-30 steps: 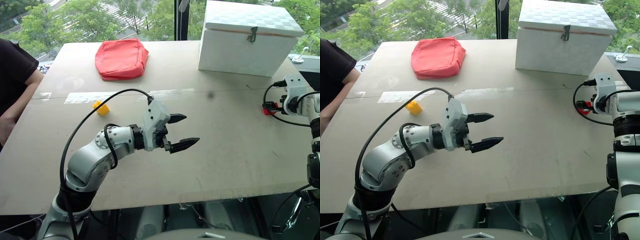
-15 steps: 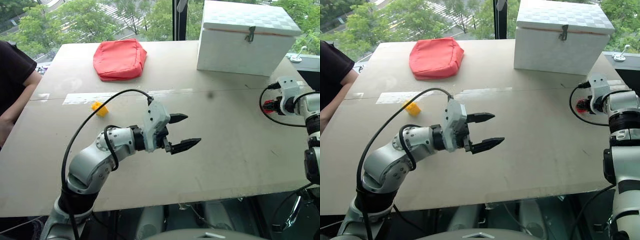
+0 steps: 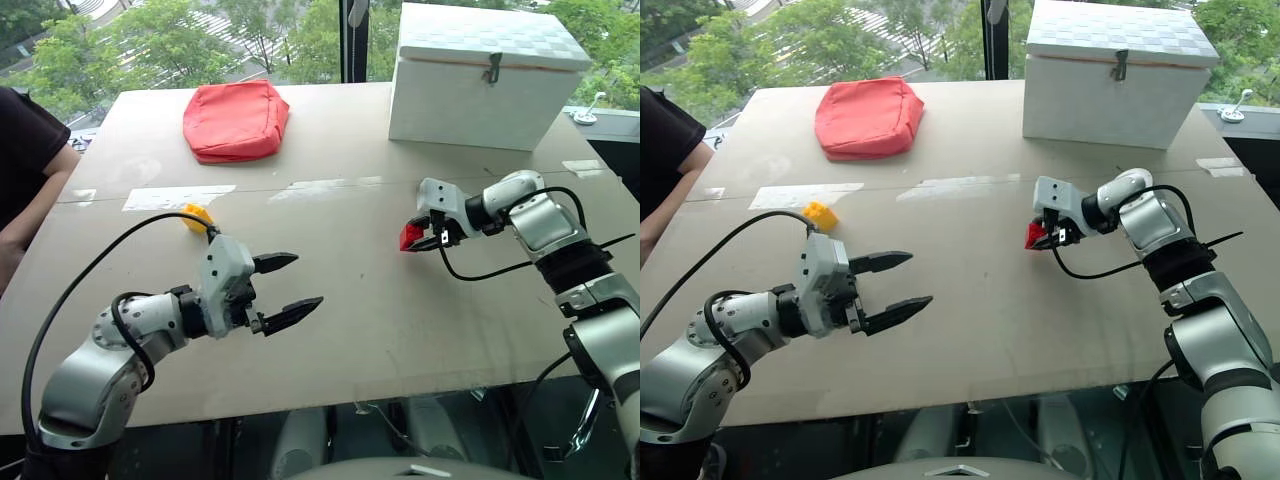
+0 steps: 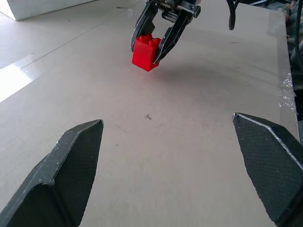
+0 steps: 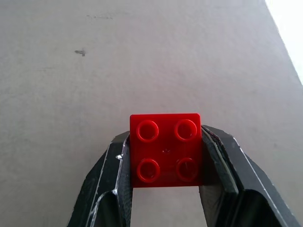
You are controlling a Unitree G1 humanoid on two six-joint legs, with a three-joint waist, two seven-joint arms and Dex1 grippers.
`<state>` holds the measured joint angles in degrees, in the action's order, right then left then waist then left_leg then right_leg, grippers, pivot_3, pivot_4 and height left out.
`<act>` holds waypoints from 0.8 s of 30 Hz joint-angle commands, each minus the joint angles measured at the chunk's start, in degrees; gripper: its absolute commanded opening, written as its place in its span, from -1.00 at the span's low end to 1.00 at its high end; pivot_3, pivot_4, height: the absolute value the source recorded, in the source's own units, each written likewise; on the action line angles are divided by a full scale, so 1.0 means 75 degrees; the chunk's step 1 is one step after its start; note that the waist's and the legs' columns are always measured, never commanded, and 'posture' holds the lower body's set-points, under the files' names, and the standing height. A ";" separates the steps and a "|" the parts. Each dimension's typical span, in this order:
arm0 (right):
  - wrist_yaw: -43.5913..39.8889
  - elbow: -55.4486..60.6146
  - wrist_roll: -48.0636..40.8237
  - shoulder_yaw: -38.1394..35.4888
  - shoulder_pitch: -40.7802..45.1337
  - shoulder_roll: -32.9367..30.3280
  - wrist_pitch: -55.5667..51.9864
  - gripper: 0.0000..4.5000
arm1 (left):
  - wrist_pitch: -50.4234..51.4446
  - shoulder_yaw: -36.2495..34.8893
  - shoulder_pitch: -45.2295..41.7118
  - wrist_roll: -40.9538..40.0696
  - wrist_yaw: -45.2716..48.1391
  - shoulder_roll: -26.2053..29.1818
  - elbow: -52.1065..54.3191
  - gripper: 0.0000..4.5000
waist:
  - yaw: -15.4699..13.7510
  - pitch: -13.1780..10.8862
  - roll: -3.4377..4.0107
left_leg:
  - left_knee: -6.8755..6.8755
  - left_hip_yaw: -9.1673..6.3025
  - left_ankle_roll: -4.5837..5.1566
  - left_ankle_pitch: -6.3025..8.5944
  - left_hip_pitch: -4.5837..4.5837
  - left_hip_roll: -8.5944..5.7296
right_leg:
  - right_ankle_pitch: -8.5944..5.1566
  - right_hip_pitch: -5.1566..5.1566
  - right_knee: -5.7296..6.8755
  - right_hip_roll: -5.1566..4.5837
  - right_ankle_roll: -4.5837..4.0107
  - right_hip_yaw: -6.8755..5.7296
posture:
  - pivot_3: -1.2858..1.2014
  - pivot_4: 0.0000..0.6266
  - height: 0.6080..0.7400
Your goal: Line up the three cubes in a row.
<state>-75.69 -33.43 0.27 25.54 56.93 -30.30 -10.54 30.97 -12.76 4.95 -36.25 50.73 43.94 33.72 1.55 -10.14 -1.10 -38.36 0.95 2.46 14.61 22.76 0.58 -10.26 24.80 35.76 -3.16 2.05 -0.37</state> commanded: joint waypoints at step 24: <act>-0.0635 -0.0987 0.0958 -0.0068 0.0823 0.0993 0.0799 0.79 | -0.0098 -0.0695 0.0687 -0.0067 -0.0238 0.0252 0.0751 1.00 | -0.0086 -0.0002 0.0003 | 0.0016 0.0001 -0.0007 0.0004 0.0000 0.0001 | -0.0001 0.0012 0.0004 0.0003 -0.0005 0.0000 | 0.03 -0.52 1.00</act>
<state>-80.43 -41.77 7.76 26.38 61.64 -22.67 -5.43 30.89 -15.79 9.63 -36.22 48.82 45.31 37.73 0.91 -10.15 -1.08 -38.24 0.96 2.41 14.64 22.76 0.59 -10.27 24.90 35.79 -3.14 2.02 -0.36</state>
